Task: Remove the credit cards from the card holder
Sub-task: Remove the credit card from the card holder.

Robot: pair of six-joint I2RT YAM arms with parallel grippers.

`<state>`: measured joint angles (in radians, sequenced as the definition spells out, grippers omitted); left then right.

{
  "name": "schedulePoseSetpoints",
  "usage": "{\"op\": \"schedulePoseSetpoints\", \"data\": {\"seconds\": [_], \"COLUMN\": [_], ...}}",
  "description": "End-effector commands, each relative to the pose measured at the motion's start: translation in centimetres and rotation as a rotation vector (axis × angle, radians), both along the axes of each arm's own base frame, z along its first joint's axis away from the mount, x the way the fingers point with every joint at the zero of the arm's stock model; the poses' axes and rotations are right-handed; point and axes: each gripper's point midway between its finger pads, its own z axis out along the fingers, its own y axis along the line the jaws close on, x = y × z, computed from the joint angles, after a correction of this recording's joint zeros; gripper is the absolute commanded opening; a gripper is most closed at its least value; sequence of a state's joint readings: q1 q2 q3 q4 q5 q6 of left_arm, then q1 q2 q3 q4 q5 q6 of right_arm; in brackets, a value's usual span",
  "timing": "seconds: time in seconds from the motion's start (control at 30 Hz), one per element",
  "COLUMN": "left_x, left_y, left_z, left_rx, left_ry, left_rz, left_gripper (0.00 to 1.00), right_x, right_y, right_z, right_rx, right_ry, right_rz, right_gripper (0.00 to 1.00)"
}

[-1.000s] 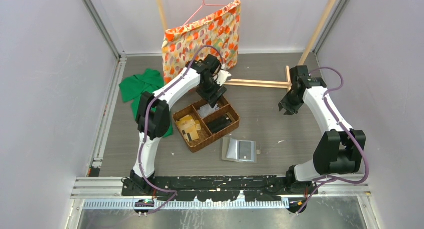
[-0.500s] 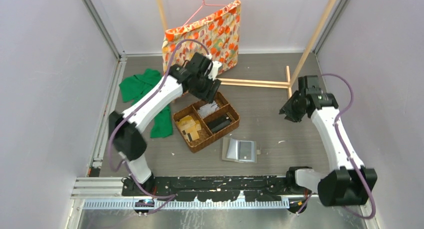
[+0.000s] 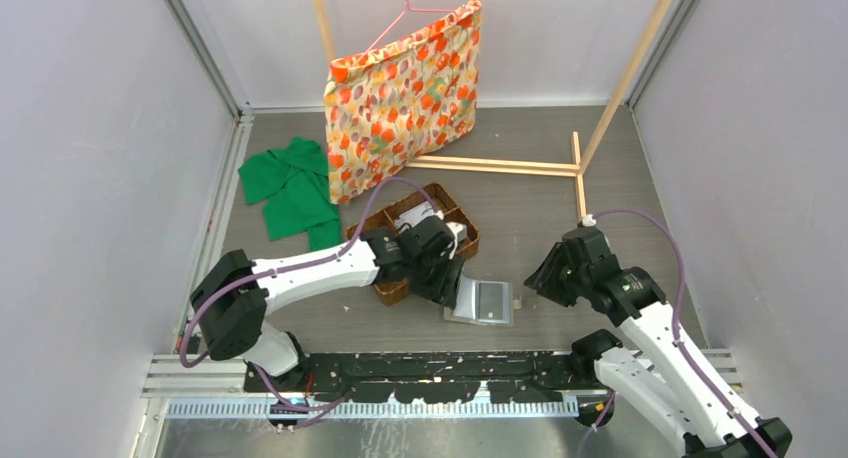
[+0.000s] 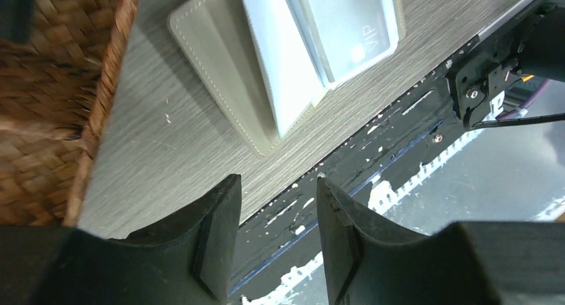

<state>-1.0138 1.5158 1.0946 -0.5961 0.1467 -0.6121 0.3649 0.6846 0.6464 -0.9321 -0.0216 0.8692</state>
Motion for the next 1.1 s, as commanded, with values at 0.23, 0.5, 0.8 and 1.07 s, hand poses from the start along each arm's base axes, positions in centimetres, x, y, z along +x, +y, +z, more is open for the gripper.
{"op": "schedulePoseSetpoints", "data": {"seconds": [0.23,0.5,0.8,1.07], "left_x": [-0.4,0.4,1.2,1.2], "left_y": [-6.0,-7.6,-7.9,-7.9], "left_z": [0.4,-1.9,-4.5,-5.9], "left_rx": [-0.289,-0.278,-0.215,-0.189], "left_ry": [0.053,0.055,0.05,0.065], "left_rz": [0.074,0.088,0.1,0.099], "left_gripper": [0.47,0.47,0.46,0.39], "right_x": [2.1,2.4,2.3,2.4], "right_y": [6.5,6.6,4.9,5.1], "right_z": [-1.2,-3.5,-6.3,-6.5], "right_rx": [0.111,0.045,-0.018,0.034], "right_ry": [-0.069,-0.02,-0.003,-0.035], "right_rz": [0.071,0.076,0.001,-0.026], "right_gripper": [0.39,0.37,0.35,0.31]}}
